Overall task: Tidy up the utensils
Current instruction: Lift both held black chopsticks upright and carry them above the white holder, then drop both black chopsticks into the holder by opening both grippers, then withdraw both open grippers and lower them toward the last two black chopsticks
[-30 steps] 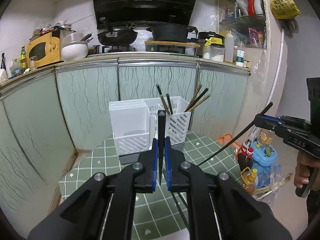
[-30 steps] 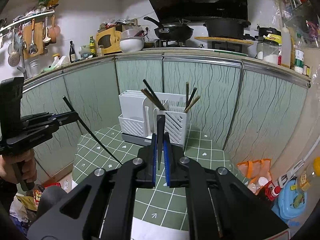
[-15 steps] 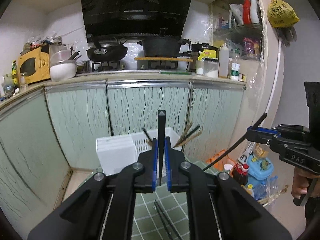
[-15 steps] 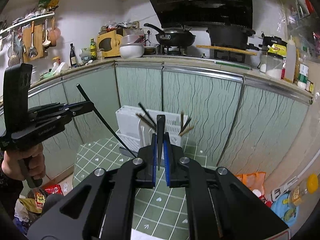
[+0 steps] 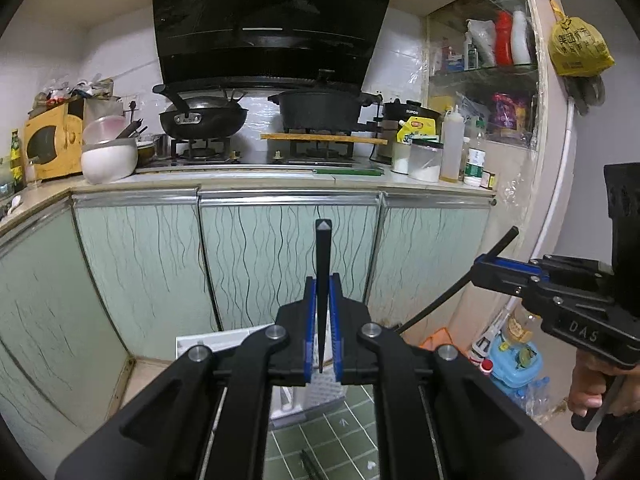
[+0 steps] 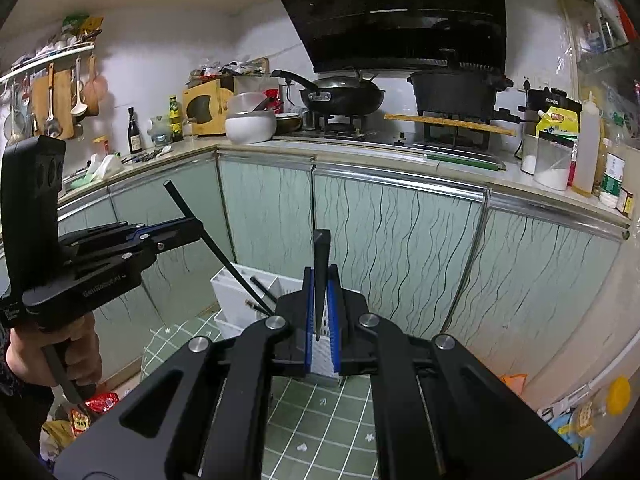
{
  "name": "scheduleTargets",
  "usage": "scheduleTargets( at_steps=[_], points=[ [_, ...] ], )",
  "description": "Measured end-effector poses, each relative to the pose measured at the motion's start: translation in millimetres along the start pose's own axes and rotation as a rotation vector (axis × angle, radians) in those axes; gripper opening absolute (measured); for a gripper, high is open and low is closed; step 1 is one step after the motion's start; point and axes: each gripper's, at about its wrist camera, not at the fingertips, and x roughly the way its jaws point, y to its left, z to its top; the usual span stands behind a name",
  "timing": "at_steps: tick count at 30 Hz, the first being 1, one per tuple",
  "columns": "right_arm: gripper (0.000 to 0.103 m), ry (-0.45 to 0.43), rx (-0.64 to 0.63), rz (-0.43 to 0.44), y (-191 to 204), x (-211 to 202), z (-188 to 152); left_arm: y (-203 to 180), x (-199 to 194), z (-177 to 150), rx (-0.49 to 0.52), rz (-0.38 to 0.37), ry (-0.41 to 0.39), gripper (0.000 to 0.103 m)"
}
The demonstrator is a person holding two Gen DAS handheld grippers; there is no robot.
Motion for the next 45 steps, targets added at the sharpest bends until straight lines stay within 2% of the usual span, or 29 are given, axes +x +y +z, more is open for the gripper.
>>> scheduleTargets(
  at_steps=[7,13,24,26,27,28,29,30,32,36,45],
  points=[
    [0.006,0.023,0.01,-0.016,-15.1,36.4,10.8,0.9,34.1,7.5,0.038,0.007,-0.01,0.006],
    [0.006,0.045,0.019,-0.028,-25.9,69.1,2.6,8.3,67.8,-9.5,0.065,0.033,0.005,0.006],
    [0.007,0.107,0.013,-0.051,-32.4,112.3,-14.6,18.5,100.0,-30.7,0.063,-0.028,0.059,0.008],
    [0.024,0.117,0.024,-0.067,-36.6,113.0,-19.1,19.9,96.9,-35.2,0.076,0.003,0.049,0.045],
    [0.057,0.11,0.032,-0.082,-39.0,110.5,-21.0,20.2,94.2,-36.0,0.079,0.017,0.037,0.088],
    [0.077,0.093,0.033,-0.095,-40.8,106.2,-22.5,20.9,87.9,-37.6,0.083,0.043,0.006,0.098],
    [0.077,0.082,0.033,-0.093,-41.8,102.3,-24.1,21.6,78.8,-39.5,0.096,0.06,-0.039,0.098],
    [0.077,0.079,0.034,-0.085,-42.7,98.0,-26.5,21.7,74.5,-40.3,0.108,0.064,-0.049,0.098],
    [0.088,0.071,0.034,-0.09,-43.3,91.2,-29.8,23.5,69.9,-41.3,0.119,0.089,-0.036,0.098],
    [0.094,0.068,0.033,-0.092,-41.4,76.0,-36.2,29.6,60.0,-43.5,0.096,0.101,-0.008,0.098],
    [0.095,0.069,0.008,-0.095,-22.6,42.7,-54.9,40.9,24.2,-56.9,-0.028,0.127,-0.003,0.098]
  ],
)
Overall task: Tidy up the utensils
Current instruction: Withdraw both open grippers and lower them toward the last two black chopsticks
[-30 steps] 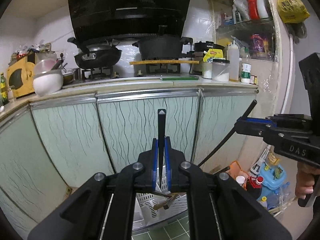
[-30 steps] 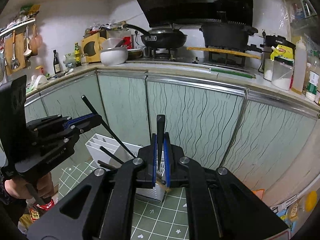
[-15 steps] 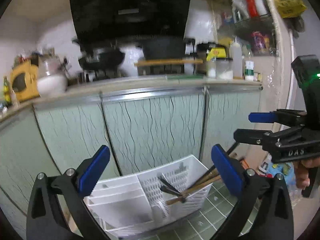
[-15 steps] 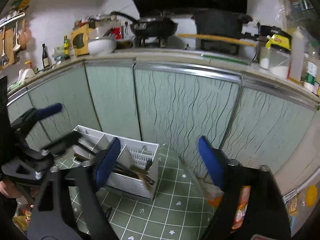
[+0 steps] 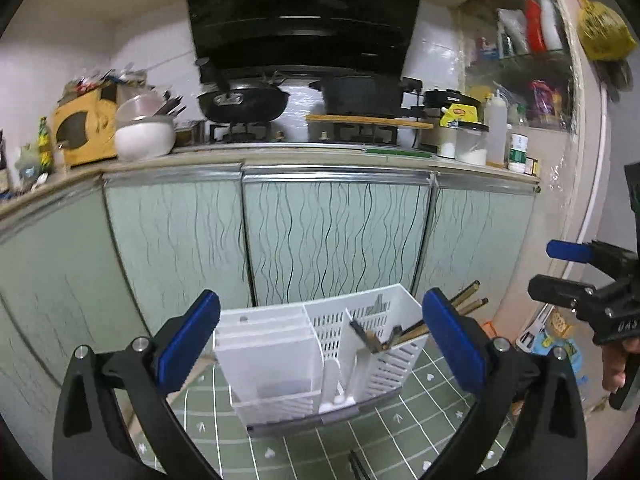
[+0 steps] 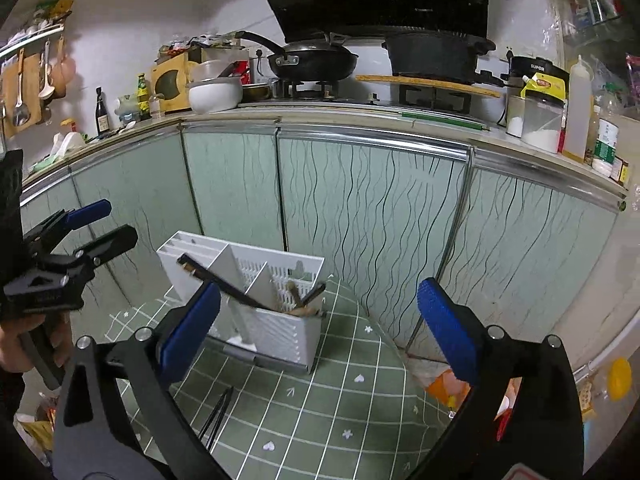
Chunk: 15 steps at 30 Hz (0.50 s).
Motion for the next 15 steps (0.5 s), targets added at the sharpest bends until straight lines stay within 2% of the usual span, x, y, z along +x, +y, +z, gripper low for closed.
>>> scheduleTargets(
  at_steps=[5,15],
  points=[
    [0.095,-0.012,-0.011,-0.01,8.2,-18.9,-11.9,1.7,-18.1,-16.3,-0.01,0.001,0.029,0.098],
    [0.095,-0.039,-0.038,-0.03,26.4,-50.7,-40.7,6.1,-55.1,-47.3,-0.025,0.008,0.026,0.098]
  ],
)
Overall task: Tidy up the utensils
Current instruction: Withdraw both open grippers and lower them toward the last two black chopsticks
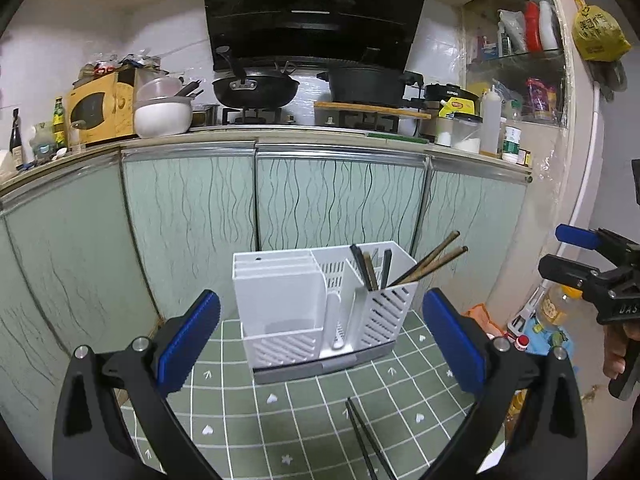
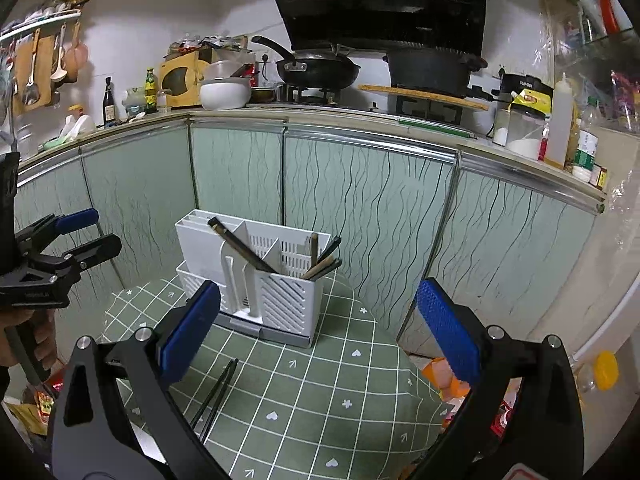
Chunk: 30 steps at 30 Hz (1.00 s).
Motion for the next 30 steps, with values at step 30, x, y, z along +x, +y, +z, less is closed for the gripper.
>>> scheduleTargets(
  at_steps=[30],
  points=[
    [0.095,0.056,-0.03,0.027,35.6,1.4,-113.6,5.7,-24.7,-106.6,0.053,0.082,0.098,0.098]
  ],
)
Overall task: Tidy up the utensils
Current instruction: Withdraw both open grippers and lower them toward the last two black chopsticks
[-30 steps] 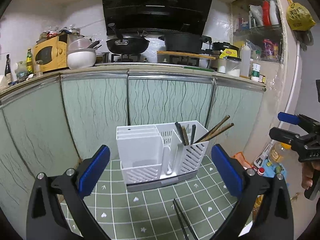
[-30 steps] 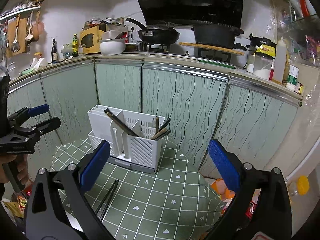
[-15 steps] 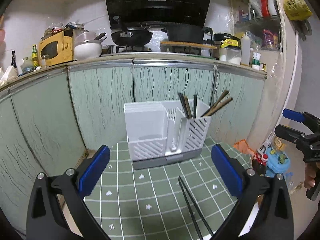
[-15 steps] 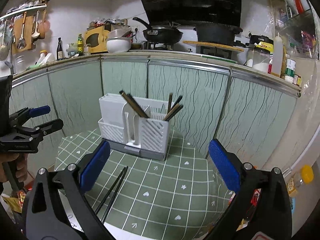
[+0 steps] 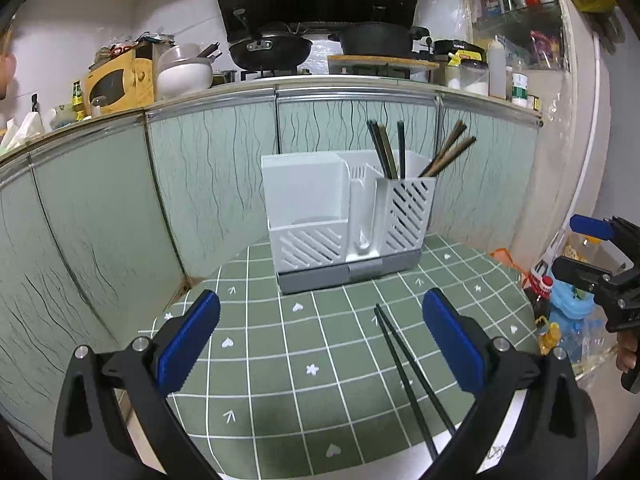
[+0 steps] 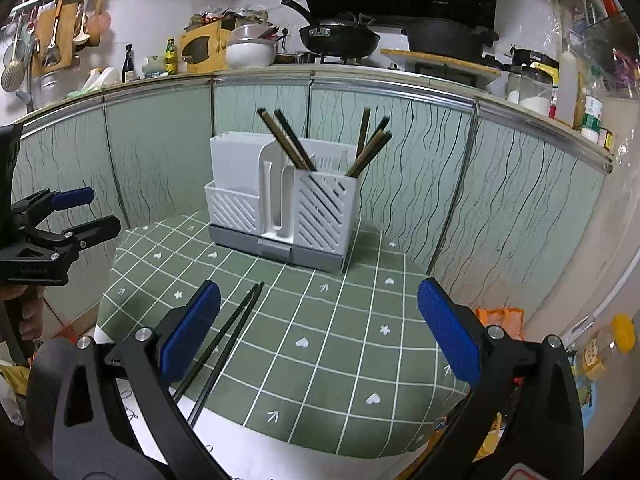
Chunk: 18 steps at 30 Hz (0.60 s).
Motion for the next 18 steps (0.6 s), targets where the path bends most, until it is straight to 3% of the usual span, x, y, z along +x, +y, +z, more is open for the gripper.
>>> scheduleTargets(
  at_steps=[18],
  points=[
    [0.095,0.082,-0.004,0.049,18.4,21.9,-50.3,-19.3,5.8,-59.5,0.013,-0.041,0.053,0.098]
  ],
)
